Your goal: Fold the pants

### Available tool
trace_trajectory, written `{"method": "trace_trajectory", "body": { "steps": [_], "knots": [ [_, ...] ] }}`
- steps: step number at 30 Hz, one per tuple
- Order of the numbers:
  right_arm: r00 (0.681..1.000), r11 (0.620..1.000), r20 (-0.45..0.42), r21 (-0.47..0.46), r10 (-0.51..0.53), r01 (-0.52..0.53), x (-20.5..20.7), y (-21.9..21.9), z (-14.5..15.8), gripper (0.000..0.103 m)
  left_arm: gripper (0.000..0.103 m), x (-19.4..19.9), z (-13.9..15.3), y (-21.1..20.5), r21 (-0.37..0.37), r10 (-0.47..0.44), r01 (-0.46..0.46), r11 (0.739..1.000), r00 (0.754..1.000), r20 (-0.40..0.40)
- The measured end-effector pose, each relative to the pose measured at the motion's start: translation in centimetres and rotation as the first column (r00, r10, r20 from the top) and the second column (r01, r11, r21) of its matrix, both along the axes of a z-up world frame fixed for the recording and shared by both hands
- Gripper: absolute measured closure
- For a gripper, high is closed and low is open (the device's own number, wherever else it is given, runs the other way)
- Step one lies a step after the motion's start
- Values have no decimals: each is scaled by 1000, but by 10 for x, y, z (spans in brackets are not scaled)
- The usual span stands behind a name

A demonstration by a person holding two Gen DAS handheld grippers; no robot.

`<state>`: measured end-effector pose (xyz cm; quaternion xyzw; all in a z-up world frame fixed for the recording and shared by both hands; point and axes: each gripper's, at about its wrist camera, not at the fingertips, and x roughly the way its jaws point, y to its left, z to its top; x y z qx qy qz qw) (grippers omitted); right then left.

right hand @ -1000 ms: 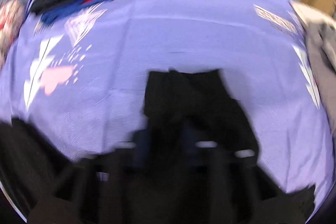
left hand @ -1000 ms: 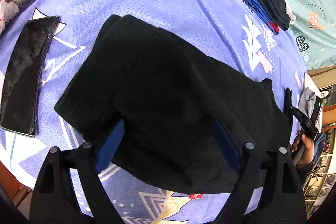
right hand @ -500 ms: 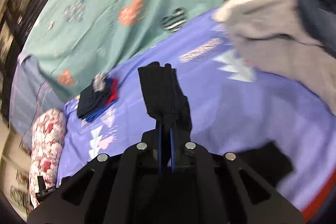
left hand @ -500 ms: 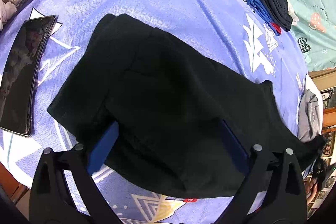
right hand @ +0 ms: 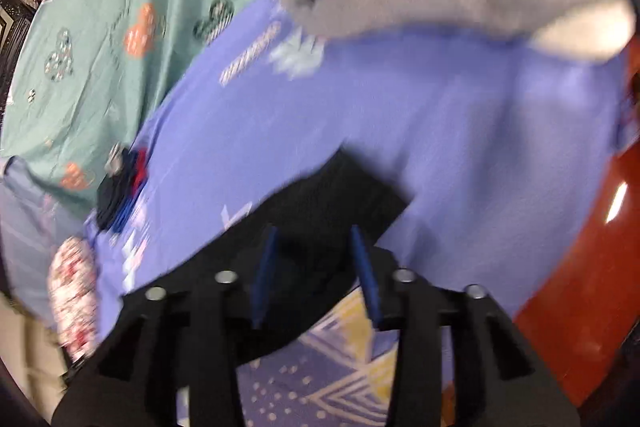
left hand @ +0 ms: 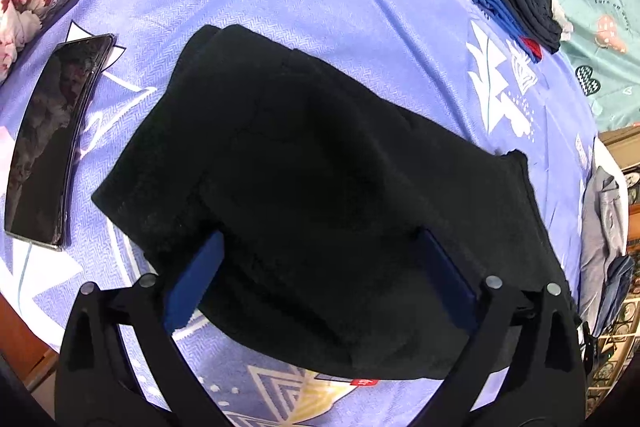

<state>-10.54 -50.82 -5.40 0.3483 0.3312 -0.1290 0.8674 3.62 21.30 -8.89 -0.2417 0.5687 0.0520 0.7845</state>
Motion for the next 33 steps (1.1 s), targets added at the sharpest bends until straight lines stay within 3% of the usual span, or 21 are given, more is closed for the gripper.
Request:
{"method": "trace_trajectory", "body": {
  "steps": [3,8,9,10,11,18,19,21,23,24,27,28,30,32,33],
  "knots": [
    [1000,998,-13,-62,-14,13,8,-4,10,44,4,-3,6,-4,5,6,-6,1000,1000,24],
    [977,988,-208,-130,55,-84,56,7,-8,45,4,-6,13,-16,35,-33,31,999,999,37],
    [970,987,-227,-117,85,-114,68,10,-13,55,4,-7,12,-17,39,-37,35,999,999,38],
    [967,986,-238,-110,94,-123,73,10,-17,90,4,-7,12,-18,45,-42,40,998,998,37],
    [964,987,-246,-97,99,-126,79,9,-19,94,4,-7,10,-19,61,-46,44,997,998,31],
    [988,968,0,-202,152,-149,68,12,31,95,4,-4,0,-16,107,-32,30,994,999,19],
    [987,969,48,-204,156,-143,61,7,28,95,4,-5,0,-16,110,-34,32,993,999,20],
    [989,969,25,-203,146,-138,59,1,12,93,4,-5,-2,-17,123,-41,39,992,999,17],
    [983,983,-158,-140,98,-120,63,-12,-30,91,4,-4,-3,-21,136,-50,48,990,999,14],
    [974,986,-205,-118,93,-119,63,-14,-42,89,4,-4,-3,-21,142,-55,53,988,998,11],
    [976,958,-218,-280,2,-65,52,-7,-28,54,4,-3,0,-23,154,-66,65,986,998,0],
    [980,939,-192,-344,-58,-12,46,-8,-14,50,4,-4,2,-23,152,-62,61,987,998,3],
    [989,922,-115,-385,-93,42,39,-5,8,50,4,-6,9,-23,156,-57,53,986,998,22],
    [998,921,-60,-389,-24,-1,43,10,21,50,4,-9,15,-24,174,-60,52,983,997,39],
    [996,934,-44,-345,80,-91,52,26,23,50,4,-9,15,-24,187,-62,54,981,997,37]
  ]
}}
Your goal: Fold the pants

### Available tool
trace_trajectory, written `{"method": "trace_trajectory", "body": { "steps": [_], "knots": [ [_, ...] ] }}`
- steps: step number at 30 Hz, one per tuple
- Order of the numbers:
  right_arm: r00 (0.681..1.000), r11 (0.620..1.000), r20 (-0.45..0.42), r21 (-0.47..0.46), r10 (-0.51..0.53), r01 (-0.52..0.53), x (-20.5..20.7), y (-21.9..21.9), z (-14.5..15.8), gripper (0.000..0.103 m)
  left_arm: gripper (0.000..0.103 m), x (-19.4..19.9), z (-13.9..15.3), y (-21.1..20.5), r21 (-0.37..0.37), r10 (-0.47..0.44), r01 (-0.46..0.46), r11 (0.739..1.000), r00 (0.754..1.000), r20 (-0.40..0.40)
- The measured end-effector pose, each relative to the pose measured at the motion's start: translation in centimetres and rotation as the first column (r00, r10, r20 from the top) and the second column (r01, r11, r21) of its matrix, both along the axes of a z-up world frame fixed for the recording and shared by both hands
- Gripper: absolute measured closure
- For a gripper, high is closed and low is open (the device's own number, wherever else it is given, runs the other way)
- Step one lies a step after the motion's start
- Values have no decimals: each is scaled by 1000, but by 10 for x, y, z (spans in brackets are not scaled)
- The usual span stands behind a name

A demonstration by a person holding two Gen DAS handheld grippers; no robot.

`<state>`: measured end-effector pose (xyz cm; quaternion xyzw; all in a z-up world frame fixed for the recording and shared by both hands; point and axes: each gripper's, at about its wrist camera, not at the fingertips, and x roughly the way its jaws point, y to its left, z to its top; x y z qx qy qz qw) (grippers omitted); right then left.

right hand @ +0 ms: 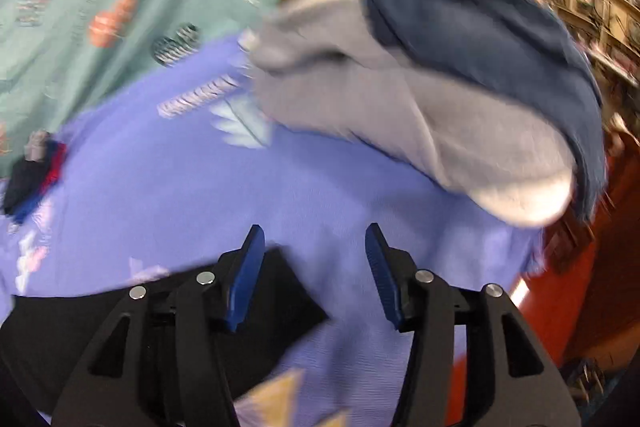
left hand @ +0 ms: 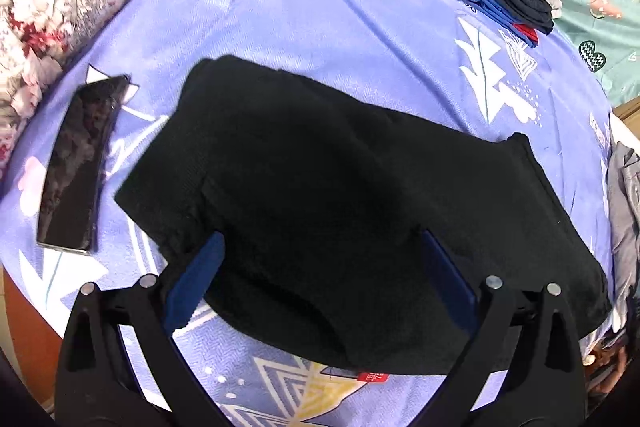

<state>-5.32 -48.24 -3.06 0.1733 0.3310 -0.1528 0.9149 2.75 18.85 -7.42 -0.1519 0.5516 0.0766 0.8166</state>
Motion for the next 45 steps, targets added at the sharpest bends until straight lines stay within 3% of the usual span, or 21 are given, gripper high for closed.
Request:
{"method": "trace_trajectory", "body": {
  "steps": [3,5,6,8,9,11,12,14,17,18,21,23,27,31,32,33,35,37,41,44,45],
  "knots": [
    [967,960,-30,135,251,-245,34,47,-15,53,4,0,-6,3,41,27,-26,999,999,-31],
    [906,914,-139,138,400,-382,63,94,-41,53,4,-2,-9,5,44,25,-24,999,999,-36],
    [875,903,-226,105,429,-416,77,113,-57,53,4,-4,-9,6,47,16,-15,999,999,-36],
    [849,910,-340,57,405,-411,93,128,-81,52,4,-7,-9,7,50,-8,10,999,999,-38],
    [858,915,-347,3,379,-403,96,132,-79,52,4,-8,-8,8,46,-16,18,999,999,-37],
    [868,928,-357,-6,345,-371,103,133,-74,52,4,-12,-2,12,23,-24,25,999,1000,-12],
    [880,922,-296,8,372,-387,107,138,-62,52,4,-14,-1,13,16,-26,26,1000,1000,-4],
    [854,878,-219,28,471,-477,117,163,-46,52,4,-15,2,18,-10,-24,24,1000,1000,6],
    [757,769,-138,99,639,-631,147,224,-32,50,4,-16,2,24,-53,7,-7,999,1000,3],
    [703,713,-118,113,702,-692,161,254,-32,50,4,-16,2,23,-53,10,-9,999,1000,9],
    [571,589,-153,122,807,-799,195,332,-40,50,4,-17,1,19,-38,-6,7,999,1000,6],
    [501,524,-168,151,849,-838,209,370,-49,50,4,-17,1,20,-45,-6,6,999,1000,10],
    [431,463,-205,149,879,-874,225,428,-64,51,4,-19,-2,22,-60,-19,19,998,1000,4],
    [349,400,-281,148,894,-905,229,453,-72,66,4,-18,-7,22,-64,-30,29,997,1000,-5],
    [341,392,-290,137,894,-910,229,458,-72,71,4,-18,-8,22,-65,-31,31,997,999,-7],
    [323,374,-286,145,902,-916,229,461,-72,89,4,-18,-10,22,-65,-34,33,997,999,-7],
    [339,382,-283,114,897,-917,230,460,-66,93,4,-18,-13,22,-61,-39,38,997,999,-17],
    [379,411,-270,74,885,-908,231,459,-58,95,4,-17,-16,19,-41,-55,53,998,998,-31],
    [398,410,-293,-24,869,-912,223,465,-72,95,4,-17,-21,12,15,-83,84,996,995,-56],
    [431,427,-263,-74,863,-901,219,458,-76,82,4,-21,-20,11,34,-88,90,995,994,-68],
    [452,439,-265,-108,852,-892,219,457,-74,64,5,-23,-19,13,32,-84,87,996,994,-70]
  ]
}}
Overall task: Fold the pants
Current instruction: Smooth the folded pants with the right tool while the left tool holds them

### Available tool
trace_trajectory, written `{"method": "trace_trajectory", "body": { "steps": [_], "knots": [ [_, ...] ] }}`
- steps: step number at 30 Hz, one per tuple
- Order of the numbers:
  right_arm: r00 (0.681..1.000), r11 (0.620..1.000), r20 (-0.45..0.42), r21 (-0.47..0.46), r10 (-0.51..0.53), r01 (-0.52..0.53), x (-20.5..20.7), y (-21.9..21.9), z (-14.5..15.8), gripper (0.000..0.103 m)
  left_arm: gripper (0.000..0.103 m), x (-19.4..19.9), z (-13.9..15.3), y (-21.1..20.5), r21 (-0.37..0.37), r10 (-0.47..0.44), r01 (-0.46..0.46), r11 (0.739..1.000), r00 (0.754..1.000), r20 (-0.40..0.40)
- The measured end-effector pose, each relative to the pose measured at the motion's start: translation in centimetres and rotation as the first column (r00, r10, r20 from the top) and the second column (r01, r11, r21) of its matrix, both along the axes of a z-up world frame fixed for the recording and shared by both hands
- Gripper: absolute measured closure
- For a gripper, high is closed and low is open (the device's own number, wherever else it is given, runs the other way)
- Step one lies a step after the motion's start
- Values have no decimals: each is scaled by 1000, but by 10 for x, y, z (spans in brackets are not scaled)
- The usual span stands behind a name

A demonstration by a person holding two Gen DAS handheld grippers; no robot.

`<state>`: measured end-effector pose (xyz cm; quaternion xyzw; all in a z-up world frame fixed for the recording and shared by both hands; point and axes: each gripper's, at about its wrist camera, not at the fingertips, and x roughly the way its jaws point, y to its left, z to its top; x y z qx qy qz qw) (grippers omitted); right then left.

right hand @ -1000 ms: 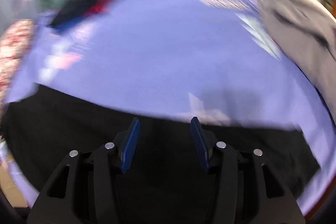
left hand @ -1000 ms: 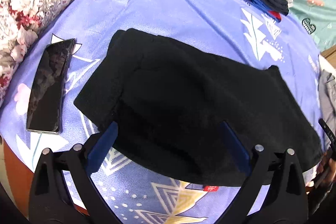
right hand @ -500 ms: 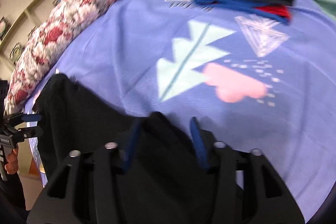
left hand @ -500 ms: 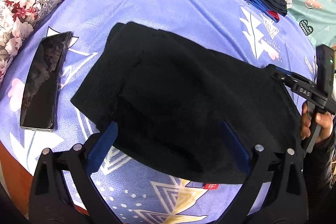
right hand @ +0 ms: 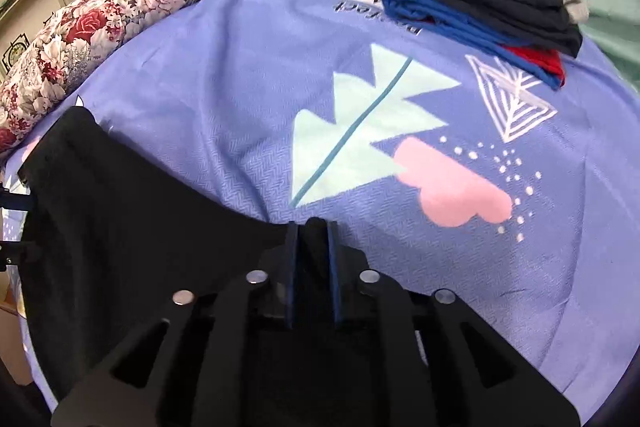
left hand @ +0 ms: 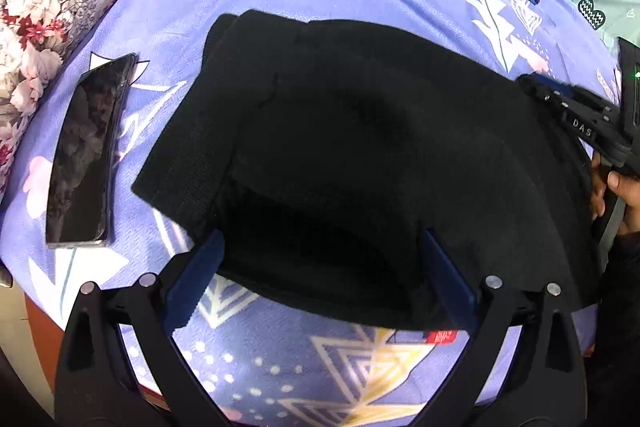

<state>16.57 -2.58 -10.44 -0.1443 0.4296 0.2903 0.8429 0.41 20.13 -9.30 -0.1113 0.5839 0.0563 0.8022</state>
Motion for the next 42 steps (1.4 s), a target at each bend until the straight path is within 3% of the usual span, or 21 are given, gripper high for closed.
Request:
{"method": "trace_trajectory", "body": {
  "steps": [1,4,9,11,12,13,14,17,19,23,25,28,30,31,33,35,37,38,39,41,42],
  "knots": [
    [998,999,52,-28,-42,43,0,-7,5,56,5,-3,4,2,-15,10,-10,1000,1000,1],
    [982,986,108,-51,-154,160,0,-31,21,56,5,-11,15,3,-13,12,-12,1000,1000,7],
    [998,984,-47,169,-53,60,-36,-56,48,56,5,-8,46,-22,-3,-58,59,998,991,118],
    [986,971,-168,239,11,29,-50,-55,41,65,4,3,55,-38,-31,-81,88,996,981,178],
    [974,964,-225,263,30,31,-54,-57,35,90,4,11,54,-47,-58,-104,118,991,974,200],
    [951,965,-306,259,38,45,-57,-61,22,102,3,17,51,-52,-68,-120,136,988,972,203],
    [943,968,-330,246,28,58,-58,-62,15,102,3,28,40,-61,-56,-134,145,988,976,169],
    [929,975,-345,123,-131,183,-55,-107,-7,103,3,41,6,-73,106,-135,129,986,990,49],
    [898,946,-395,169,-191,276,-54,-157,-11,103,3,35,-6,-66,138,-137,134,981,991,10],
    [845,878,-383,146,-374,456,-70,-254,-10,103,3,10,1,-48,157,-160,154,975,987,21],
    [803,827,-369,138,-468,545,-82,-298,-8,103,2,4,1,-37,211,-108,109,971,994,-16],
    [728,745,-284,67,-624,664,-101,-340,-1,103,2,-2,5,-18,134,-65,67,989,998,-18],
    [739,742,-300,127,-604,658,-119,-352,7,93,2,-6,14,-22,153,-77,75,985,997,3],
    [754,747,-339,182,-562,639,-125,-357,7,79,2,-7,18,-26,182,-96,92,979,995,11],
    [754,743,-378,210,-538,636,-137,-373,6,72,2,-6,18,-36,243,-125,120,963,992,6],
    [697,708,-320,103,-641,699,-145,-407,1,72,2,-1,12,-35,240,-105,105,965,994,-13],
    [612,611,-316,114,-725,783,-150,-456,0,102,2,-1,9,-29,207,-87,87,975,996,-10],
    [553,550,-303,105,-776,829,-155,-474,3,103,2,0,9,-27,202,-82,83,976,997,-12],
    [529,516,-279,124,-801,848,-160,-483,11,103,2,0,10,-26,197,-73,74,978,997,-13],
    [538,525,-193,121,-820,843,-164,-471,25,95,2,-2,17,-27,187,-73,73,980,997,-8],
    [566,552,-157,124,-810,825,-165,-458,30,77,2,-3,24,-30,176,-82,80,981,997,6]
  ]
}}
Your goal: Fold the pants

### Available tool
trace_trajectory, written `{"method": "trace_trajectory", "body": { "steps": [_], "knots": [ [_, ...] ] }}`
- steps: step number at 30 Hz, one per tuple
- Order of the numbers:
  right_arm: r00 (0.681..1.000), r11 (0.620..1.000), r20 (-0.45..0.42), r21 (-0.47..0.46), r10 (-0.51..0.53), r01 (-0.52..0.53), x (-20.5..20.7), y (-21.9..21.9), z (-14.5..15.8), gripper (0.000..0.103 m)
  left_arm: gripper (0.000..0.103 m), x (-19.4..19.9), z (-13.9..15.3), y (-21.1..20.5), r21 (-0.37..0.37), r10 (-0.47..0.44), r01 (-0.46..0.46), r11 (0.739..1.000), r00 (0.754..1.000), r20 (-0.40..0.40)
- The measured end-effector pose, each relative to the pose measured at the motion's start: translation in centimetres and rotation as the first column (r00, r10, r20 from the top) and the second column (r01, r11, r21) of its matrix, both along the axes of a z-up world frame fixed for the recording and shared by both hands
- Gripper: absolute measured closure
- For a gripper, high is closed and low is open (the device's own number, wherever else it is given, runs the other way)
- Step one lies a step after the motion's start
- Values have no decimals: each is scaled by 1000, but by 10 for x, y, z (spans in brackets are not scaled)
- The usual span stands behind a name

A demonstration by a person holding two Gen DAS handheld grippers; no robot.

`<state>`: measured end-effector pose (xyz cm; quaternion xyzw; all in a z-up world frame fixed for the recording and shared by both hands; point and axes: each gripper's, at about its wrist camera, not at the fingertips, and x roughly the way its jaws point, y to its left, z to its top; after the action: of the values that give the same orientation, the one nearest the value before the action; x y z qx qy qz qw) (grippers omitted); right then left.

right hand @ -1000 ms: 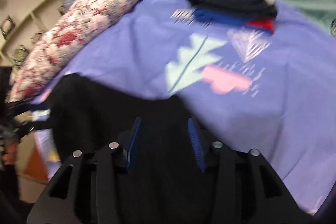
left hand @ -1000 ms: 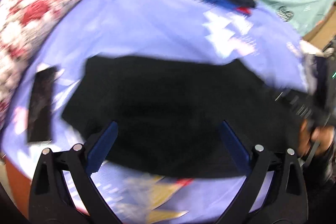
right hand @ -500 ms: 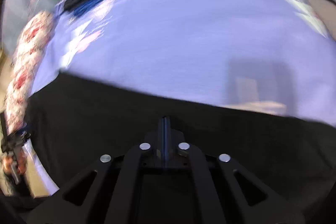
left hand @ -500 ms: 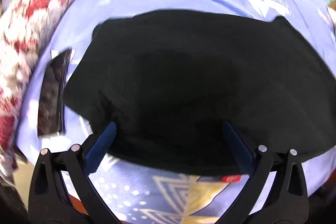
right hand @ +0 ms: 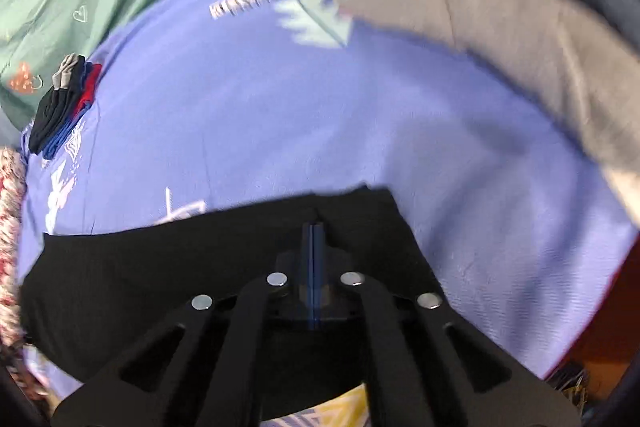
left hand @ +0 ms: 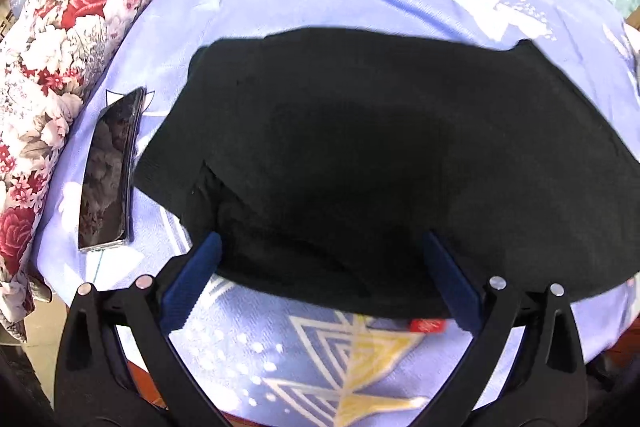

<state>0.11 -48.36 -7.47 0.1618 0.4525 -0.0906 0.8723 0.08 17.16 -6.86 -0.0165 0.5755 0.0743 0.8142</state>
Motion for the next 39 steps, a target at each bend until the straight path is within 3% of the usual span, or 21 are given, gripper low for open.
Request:
{"method": "trace_trajectory", "body": {
  "steps": [1,3,4,5,6,7,8,9,10,12,14,16,22,26,30,35,39],
  "knots": [
    [996,995,24,46,90,-91,1,18,1,61,2,-2,6,-2,-14,-9,9,1000,1000,16],
    [977,964,32,161,209,-212,6,36,-5,58,2,-6,24,-9,-53,-42,46,998,997,71],
    [982,974,12,132,187,-186,10,34,-8,58,2,-5,29,-13,-66,-55,61,996,994,94],
    [995,996,-37,18,92,-92,13,24,-14,58,2,1,31,-18,-69,-58,65,995,993,104],
    [997,995,-80,-101,-11,3,13,11,-19,65,2,9,30,-26,-72,-54,62,995,992,113],
    [996,998,-79,-61,-36,31,10,0,-20,76,2,14,30,-28,-82,-49,59,995,991,122],
    [998,999,-52,-2,-42,42,6,-5,-17,75,2,19,30,-33,-104,-44,58,993,990,132],
    [999,997,4,66,-50,50,-6,-13,-6,70,2,22,29,-36,-122,-51,68,990,989,140],
    [998,996,34,68,-59,56,-13,-16,2,58,2,28,29,-47,-138,-81,102,985,985,152],
    [993,995,67,-4,-95,95,-32,-21,23,42,2,41,22,-59,-140,-128,150,979,980,153],
    [992,995,70,-13,-101,102,-46,-25,31,38,2,47,13,-81,-114,-167,183,977,977,134],
    [991,992,59,40,-121,118,-71,-30,32,32,2,55,4,-90,-88,-196,208,974,972,131],
    [992,975,23,188,-125,119,-99,-25,5,32,2,54,-4,-128,-124,-239,256,959,961,140],
    [994,986,28,133,-108,104,-86,-7,2,30,2,53,-18,-138,-105,-224,234,967,969,100],
    [995,979,10,179,-100,97,-72,-3,-9,29,2,52,-27,-141,-79,-213,219,973,974,78],
    [995,989,-21,110,-94,95,-53,3,-16,29,2,54,-29,-142,-85,-210,216,973,975,76],
    [995,992,-28,78,-101,103,-39,5,-21,23,2,53,-29,-142,-87,-211,216,972,975,71]
  ]
}}
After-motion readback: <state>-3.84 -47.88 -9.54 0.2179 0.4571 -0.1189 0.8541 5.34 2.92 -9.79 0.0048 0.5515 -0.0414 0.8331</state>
